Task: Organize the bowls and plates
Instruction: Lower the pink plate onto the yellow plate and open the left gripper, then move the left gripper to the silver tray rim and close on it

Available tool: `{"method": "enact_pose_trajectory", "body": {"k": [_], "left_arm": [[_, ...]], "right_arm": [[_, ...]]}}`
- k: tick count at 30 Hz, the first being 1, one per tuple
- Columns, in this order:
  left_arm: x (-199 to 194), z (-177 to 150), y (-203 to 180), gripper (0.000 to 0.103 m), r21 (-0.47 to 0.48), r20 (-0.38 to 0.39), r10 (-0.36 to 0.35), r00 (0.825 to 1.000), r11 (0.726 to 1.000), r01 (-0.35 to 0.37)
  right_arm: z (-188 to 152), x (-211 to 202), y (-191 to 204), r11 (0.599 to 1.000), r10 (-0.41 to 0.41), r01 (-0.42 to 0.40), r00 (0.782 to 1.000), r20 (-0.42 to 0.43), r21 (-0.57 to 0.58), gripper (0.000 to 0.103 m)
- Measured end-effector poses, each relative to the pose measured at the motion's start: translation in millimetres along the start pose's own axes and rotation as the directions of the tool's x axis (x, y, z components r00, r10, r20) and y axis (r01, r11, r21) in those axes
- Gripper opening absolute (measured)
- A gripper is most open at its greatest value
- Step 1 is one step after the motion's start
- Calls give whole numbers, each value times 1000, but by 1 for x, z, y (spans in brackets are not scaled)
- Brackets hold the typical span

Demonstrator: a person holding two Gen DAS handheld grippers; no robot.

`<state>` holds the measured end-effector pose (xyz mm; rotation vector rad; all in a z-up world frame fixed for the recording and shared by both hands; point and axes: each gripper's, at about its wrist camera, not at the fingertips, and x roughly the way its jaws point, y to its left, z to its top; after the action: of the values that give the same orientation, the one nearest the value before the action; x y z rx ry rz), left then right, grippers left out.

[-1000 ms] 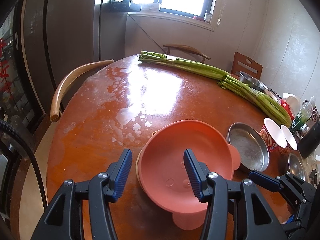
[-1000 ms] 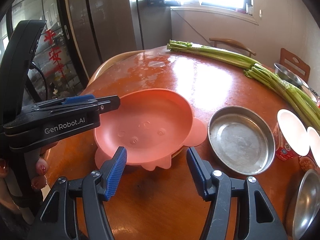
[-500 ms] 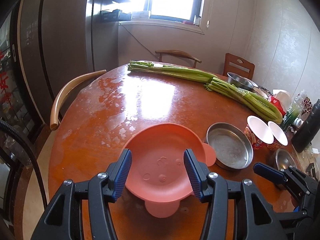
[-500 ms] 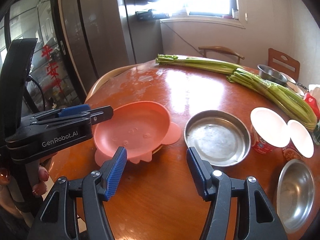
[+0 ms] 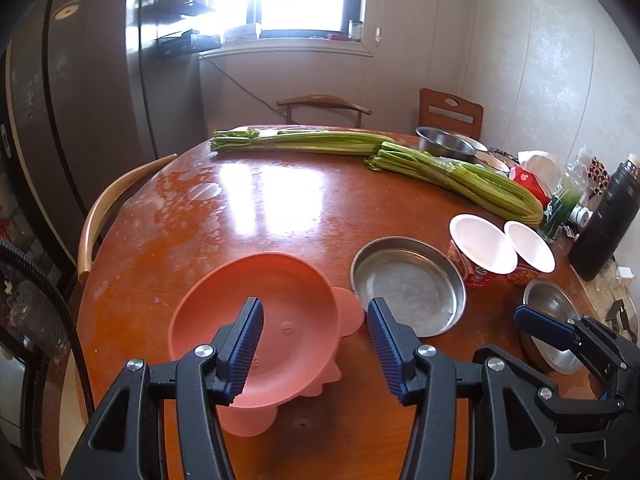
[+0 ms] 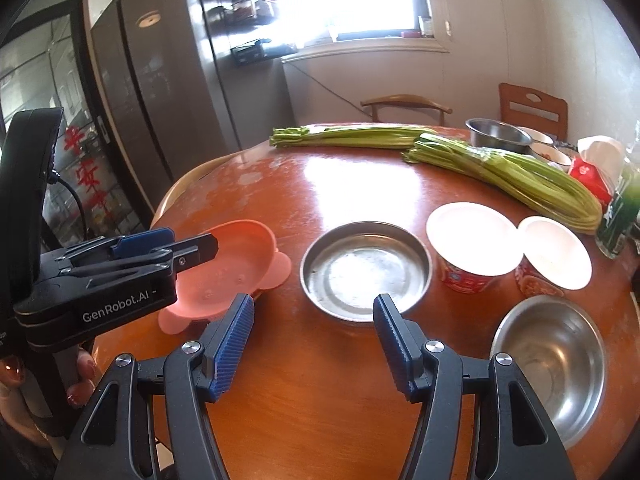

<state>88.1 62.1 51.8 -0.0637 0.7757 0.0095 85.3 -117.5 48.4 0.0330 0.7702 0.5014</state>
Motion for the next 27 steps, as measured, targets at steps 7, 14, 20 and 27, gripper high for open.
{"method": "enact_pose_trajectory", "body": {"k": [7, 14, 20, 27], "left_arm": [[14, 11, -29, 54, 45, -24, -30, 999, 998, 31], [42, 24, -48, 54, 84, -79, -47, 996, 995, 53], [71, 36, -53, 54, 119, -132, -45, 990, 991, 61], [101, 52, -57, 54, 153, -194, -65, 979, 984, 95]], "right_arm": [[2, 2, -28, 998, -24, 25, 999, -21, 50, 64], [5, 17, -44, 995, -32, 38, 997, -65, 93, 64], [5, 37, -50, 993, -39, 52, 992, -118, 109, 64], [4, 58, -52, 990, -37, 59, 985, -168, 128, 64]]}}
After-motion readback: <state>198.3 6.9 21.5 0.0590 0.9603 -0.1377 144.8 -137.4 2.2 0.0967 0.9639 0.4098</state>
